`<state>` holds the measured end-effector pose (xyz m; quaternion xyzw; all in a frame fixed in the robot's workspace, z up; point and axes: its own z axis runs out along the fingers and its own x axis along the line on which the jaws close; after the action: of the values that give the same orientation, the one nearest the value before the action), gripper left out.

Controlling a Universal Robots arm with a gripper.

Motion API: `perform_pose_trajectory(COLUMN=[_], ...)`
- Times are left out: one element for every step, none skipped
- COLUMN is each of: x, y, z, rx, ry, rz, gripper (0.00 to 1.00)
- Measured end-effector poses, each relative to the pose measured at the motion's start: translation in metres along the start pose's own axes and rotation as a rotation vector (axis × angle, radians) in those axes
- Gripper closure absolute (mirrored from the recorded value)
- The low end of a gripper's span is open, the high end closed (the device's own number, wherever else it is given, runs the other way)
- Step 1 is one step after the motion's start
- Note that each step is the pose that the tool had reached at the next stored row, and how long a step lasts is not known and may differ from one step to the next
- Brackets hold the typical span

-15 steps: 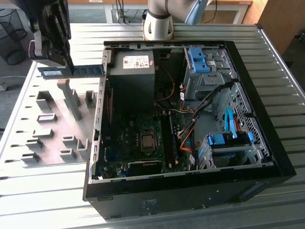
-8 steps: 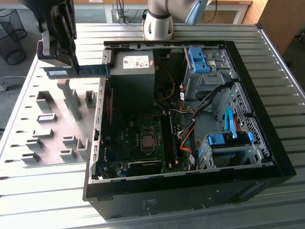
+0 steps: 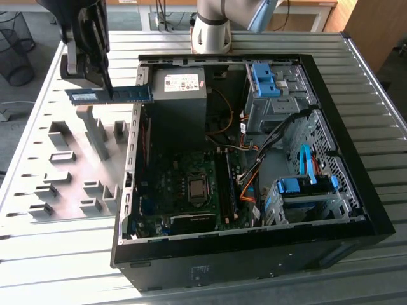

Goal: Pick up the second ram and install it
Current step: 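Pick up the second ram and move it above second insertion slot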

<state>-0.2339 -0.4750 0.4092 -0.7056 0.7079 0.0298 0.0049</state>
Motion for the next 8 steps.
perform_pose_trajectory(x=[0.0000,0.0000,0.0000,0.0000,0.0000,0.0000,-0.0001,0.0000], y=[-0.0014,-0.0030,-0.0046,-0.0062,-0.0079,-0.0095,-0.0111,-0.0127], z=[-0.0001,-0.0001,-0.0002,-0.0002,-0.0003,-0.0004,-0.0004,-0.0005], rx=[0.0000,0.0000,0.0000,0.0000,-0.0001,0.0000,0.0000,0.0000], ry=[0.0000,0.0000,0.0000,0.0000,0.0000,0.0000,0.0000,0.0000], rz=[0.000,0.000,0.000,0.000,0.000,0.000,0.000,0.000], gripper=[0.86,0.86,0.86,0.86,0.86,0.86,0.86,0.86])
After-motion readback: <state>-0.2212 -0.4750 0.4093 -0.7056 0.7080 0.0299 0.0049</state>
